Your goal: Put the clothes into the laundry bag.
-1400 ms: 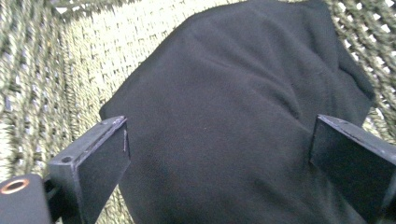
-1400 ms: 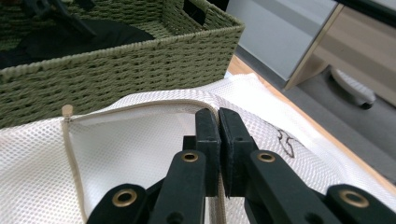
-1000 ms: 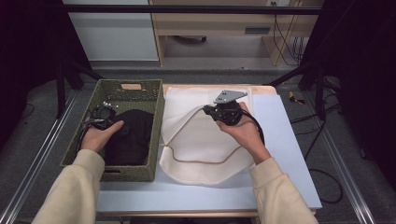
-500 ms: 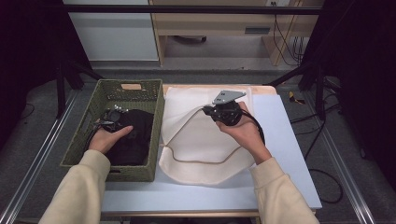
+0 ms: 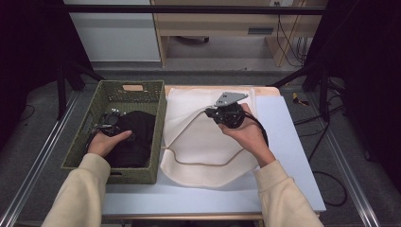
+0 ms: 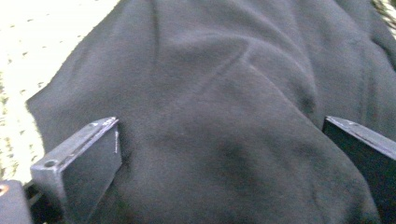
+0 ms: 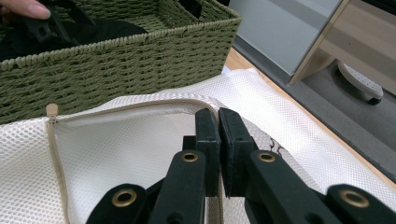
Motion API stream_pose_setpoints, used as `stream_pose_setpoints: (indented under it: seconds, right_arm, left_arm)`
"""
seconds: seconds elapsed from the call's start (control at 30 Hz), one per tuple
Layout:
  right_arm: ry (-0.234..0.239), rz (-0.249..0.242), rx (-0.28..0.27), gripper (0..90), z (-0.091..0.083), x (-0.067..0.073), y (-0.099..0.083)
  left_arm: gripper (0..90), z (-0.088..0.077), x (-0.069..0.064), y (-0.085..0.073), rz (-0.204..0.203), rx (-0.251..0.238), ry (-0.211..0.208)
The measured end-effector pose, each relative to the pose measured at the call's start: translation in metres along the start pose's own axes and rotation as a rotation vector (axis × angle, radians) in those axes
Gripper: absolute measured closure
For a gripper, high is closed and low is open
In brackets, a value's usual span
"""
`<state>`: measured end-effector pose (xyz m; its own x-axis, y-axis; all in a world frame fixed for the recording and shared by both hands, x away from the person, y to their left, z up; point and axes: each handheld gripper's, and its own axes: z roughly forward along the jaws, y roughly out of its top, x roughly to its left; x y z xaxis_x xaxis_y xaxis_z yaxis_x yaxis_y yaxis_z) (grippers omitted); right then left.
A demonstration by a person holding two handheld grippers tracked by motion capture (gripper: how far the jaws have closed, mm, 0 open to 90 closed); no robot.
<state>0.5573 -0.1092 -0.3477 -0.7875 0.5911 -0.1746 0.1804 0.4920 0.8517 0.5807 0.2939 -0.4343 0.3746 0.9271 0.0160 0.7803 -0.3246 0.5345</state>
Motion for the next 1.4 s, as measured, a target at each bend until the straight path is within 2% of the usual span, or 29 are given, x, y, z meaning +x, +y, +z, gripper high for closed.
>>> stream_pose_setpoints:
  seconds: [0.07, 0.1, 0.17, 0.23, 0.27, 0.33, 0.4, 0.47, 0.7, 0.87, 1.03, 1.1, 1.13, 1.2, 1.23, 1.27, 1.3, 1.4]
  right_arm:
    - [0.0, -0.001, -0.002, 87.2, 0.0, 0.0, 0.0]
    - [0.0, -0.001, -0.001, 87.2, 0.0, 0.0, 0.001]
    - [0.0, 0.0, 0.0, 87.2, 0.0, 0.0, 0.001]
    - [0.001, 0.0, 0.001, 87.2, 0.001, 0.002, 0.002]
    - [0.001, 0.0, 0.001, 87.2, 0.001, 0.002, 0.002]
    - [-0.001, -0.002, 0.0, 87.2, 0.001, 0.002, 0.003]
    - [-0.001, -0.002, 0.003, 87.2, 0.001, 0.003, 0.004]
    - [-0.003, -0.005, 0.003, 87.2, 0.0, 0.003, 0.005]
    - [-0.007, -0.024, 0.011, 87.1, -0.004, 0.006, 0.009]
    - [-0.01, -0.025, 0.016, 87.0, -0.006, 0.005, 0.009]
    - [-0.01, -0.032, 0.017, 87.0, -0.006, 0.006, 0.01]
    - [-0.01, -0.031, 0.016, 86.9, -0.006, 0.006, 0.01]
    - [-0.01, -0.029, 0.017, 87.0, -0.006, 0.007, 0.01]
    - [-0.01, -0.03, 0.017, 87.0, -0.006, 0.007, 0.01]
    - [-0.01, -0.031, 0.016, 87.0, -0.006, 0.007, 0.01]
    - [-0.01, -0.031, 0.017, 86.9, -0.006, 0.007, 0.01]
    - [-0.011, -0.03, 0.018, 87.0, -0.007, 0.007, 0.01]
    - [-0.01, -0.031, 0.017, 86.9, -0.007, 0.006, 0.01]
  left_arm:
    - [1.7, 0.001, -0.002, 0.0, 0.006, -0.002, -0.02]
    - [2.6, 0.002, -0.004, 0.0, 0.033, 0.002, -0.039]
    - [2.4, 0.003, -0.005, 0.0, 0.041, 0.005, -0.041]
    - [1.9, 0.005, -0.009, 0.001, 0.076, 0.013, -0.044]
    - [1.6, 0.005, -0.009, 0.001, 0.076, 0.013, -0.044]
    - [0.0, 0.009, -0.013, 0.0, 0.117, 0.029, -0.032]
    - [0.0, 0.01, -0.014, -0.001, 0.139, 0.037, -0.019]
    - [0.0, 0.01, -0.014, -0.001, 0.14, 0.038, -0.017]
    - [0.0, 0.017, -0.016, 0.0, 0.156, 0.072, 0.048]
    - [2.3, 0.017, -0.018, 0.001, 0.165, 0.086, 0.071]
    - [17.7, 0.014, -0.016, 0.002, 0.166, 0.095, 0.094]
    - [20.4, 0.012, -0.016, 0.003, 0.169, 0.1, 0.1]
    - [26.1, 0.012, -0.017, 0.004, 0.178, 0.104, 0.105]
    - [31.9, 0.011, -0.017, 0.004, 0.18, 0.106, 0.106]
    - [31.9, 0.01, -0.017, 0.004, 0.181, 0.105, 0.113]
    - [43.2, 0.008, -0.017, 0.005, 0.192, 0.101, 0.125]
    - [48.0, 0.007, -0.017, 0.005, 0.2, 0.101, 0.134]
    - [52.5, 0.006, -0.017, 0.006, 0.209, 0.101, 0.138]
